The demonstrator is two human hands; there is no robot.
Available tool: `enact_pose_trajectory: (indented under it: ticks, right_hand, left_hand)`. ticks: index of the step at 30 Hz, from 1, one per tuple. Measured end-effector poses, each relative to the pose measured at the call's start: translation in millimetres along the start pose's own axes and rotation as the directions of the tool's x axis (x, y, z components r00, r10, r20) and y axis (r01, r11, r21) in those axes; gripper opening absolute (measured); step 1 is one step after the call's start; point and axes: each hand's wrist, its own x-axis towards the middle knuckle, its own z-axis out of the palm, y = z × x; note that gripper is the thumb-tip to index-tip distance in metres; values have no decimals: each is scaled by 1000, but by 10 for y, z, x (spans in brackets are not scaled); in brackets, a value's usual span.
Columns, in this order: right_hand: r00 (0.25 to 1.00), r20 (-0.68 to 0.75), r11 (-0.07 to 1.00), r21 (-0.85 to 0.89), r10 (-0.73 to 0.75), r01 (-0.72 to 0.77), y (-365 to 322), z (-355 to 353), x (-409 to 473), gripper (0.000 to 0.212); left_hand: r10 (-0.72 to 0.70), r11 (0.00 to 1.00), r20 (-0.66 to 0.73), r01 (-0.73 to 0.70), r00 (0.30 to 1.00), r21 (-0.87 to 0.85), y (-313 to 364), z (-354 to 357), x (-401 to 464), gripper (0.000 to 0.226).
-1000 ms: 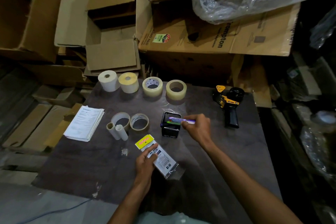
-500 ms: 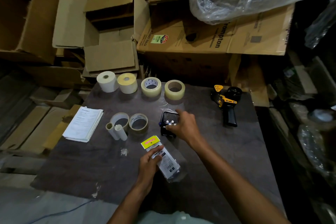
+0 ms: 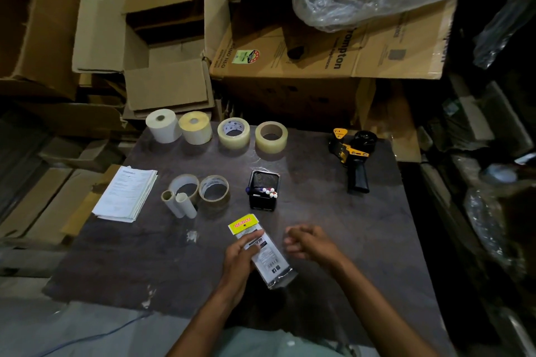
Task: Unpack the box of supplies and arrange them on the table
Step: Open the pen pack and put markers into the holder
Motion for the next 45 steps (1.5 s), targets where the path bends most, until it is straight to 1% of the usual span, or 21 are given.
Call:
enact_pose_trajectory:
  ticks: [3,7,10,13,17,18,21,23,25,27,29,31,34,37,41,45]
  right_hand:
    - [992,119,998,34,48,-53,104,-29,-79,11]
    - [987,118,989,90,108,-119,160,-84,-190,26]
    - [976,192,987,108,99,-122,308,-230,-253,38]
    - [964,258,997,14,71,-77,428,-362,-331,56]
    - [957,282,995,-97,64,-38,467,-380,-427,61]
    - [961,272,996,-87,56,-34,470,-370,-453,59]
    - [980,198,998,49,18,-28,468,-366,-541,31]
    - [986,167,994,103,3,-20,479,-418,-574,23]
    - [985,170,992,122,-16,-5,499,-499,-590,16]
    - [987,160,993,117,-20,2,519,-598,-613,17]
    - [989,144,996,91,-27,14,531,-680,-653,16]
    - [989,148,997,82,-28,16,554,-759,-683,15]
    - [988,156,1000,20,-2,-1,554,-880,-729,19]
    - [978,204,998,-36,51,-45,543,-957,-759,23]
    - [965,239,993,-75,106,-90,570,-916,-724,17]
    - [947,302,989,-130,109,-72,605,-731,-627,14]
  left_hand:
    - [4,1000,3,-4,1000,9,-28,45,5,32]
    - [8,1000,8,-8,1000,19,-63,58,-1,34]
    - [8,1000,20,-8,1000,27,-96,64,-14,34]
    - [3,999,37,-4,999,45,-137,108,-42,34]
    - [28,996,56,-33,998,88,-194,232,-113,32]
    - [31,996,60,-36,998,88,-204,273,-142,32]
    - [23,997,72,-28,997,78,-224,411,-237,30]
    - [0,998,74,-4,997,64,-242,501,-298,29]
    - [-32,998,87,27,996,55,-254,584,-365,29]
    - [-34,997,115,26,993,67,-293,649,-425,37]
    - [2,994,121,-15,993,107,-341,719,-488,53]
    - [54,986,107,-70,993,154,-384,802,-547,63]
    - [123,975,53,-131,991,180,-444,887,-605,63]
    - [168,958,8,-165,986,233,-477,884,-655,62]
    - [189,941,-55,-164,980,295,-528,802,-770,63]
    - [204,925,-92,-161,975,343,-500,644,-874,61]
